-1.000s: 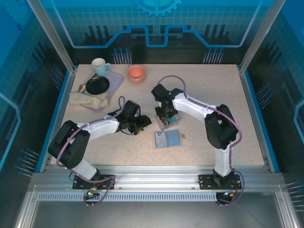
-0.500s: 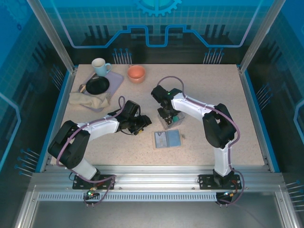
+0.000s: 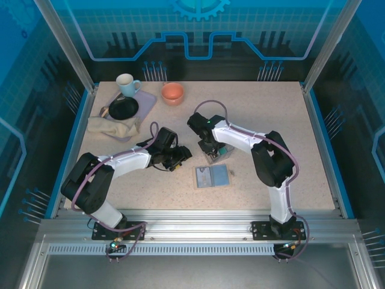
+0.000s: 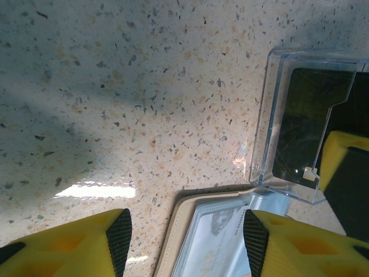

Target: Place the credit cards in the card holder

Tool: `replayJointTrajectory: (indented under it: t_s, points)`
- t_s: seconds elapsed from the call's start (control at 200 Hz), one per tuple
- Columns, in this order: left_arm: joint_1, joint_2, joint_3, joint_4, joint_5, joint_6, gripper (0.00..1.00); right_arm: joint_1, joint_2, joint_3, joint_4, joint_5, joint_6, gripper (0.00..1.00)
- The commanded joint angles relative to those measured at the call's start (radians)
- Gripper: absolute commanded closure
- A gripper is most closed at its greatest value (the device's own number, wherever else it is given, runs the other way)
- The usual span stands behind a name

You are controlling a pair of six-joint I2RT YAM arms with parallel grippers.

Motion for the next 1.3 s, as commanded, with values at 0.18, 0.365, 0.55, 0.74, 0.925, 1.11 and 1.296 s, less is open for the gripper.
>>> replayJointTrajectory:
  t_s: [0.18, 0.365, 0.55, 0.74, 0.925, 1.11, 1.296]
  points:
    - [0.007, 0.004, 0.008, -0.023, 0.011, 0.002, 0.43, 0.037, 0.010, 0.012, -0.021, 0.142, -0.018, 0.63]
    - [0.009, 0.004, 0.011, -0.023, 0.012, 0.004, 0.43, 0.044, -0.026, 0.011, -0.019, 0.187, -0.023, 0.63]
    - [0.007, 0.005, 0.007, -0.022, 0.012, 0.002, 0.43, 0.044, -0.036, 0.005, -0.022, 0.194, -0.030, 0.65]
    - [0.009, 0.003, 0.005, -0.022, 0.011, 0.002, 0.43, 0.044, -0.039, -0.002, -0.022, 0.196, -0.030, 0.70]
    - [0.009, 0.004, 0.007, -0.023, 0.013, 0.004, 0.43, 0.045, -0.040, -0.003, -0.021, 0.198, -0.029, 0.78]
    - [0.009, 0.006, 0.006, -0.023, 0.014, 0.004, 0.43, 0.044, -0.044, -0.003, -0.022, 0.203, -0.028, 0.79]
    - [0.009, 0.004, 0.007, -0.023, 0.015, 0.004, 0.43, 0.044, -0.064, -0.005, -0.021, 0.208, -0.033, 0.84]
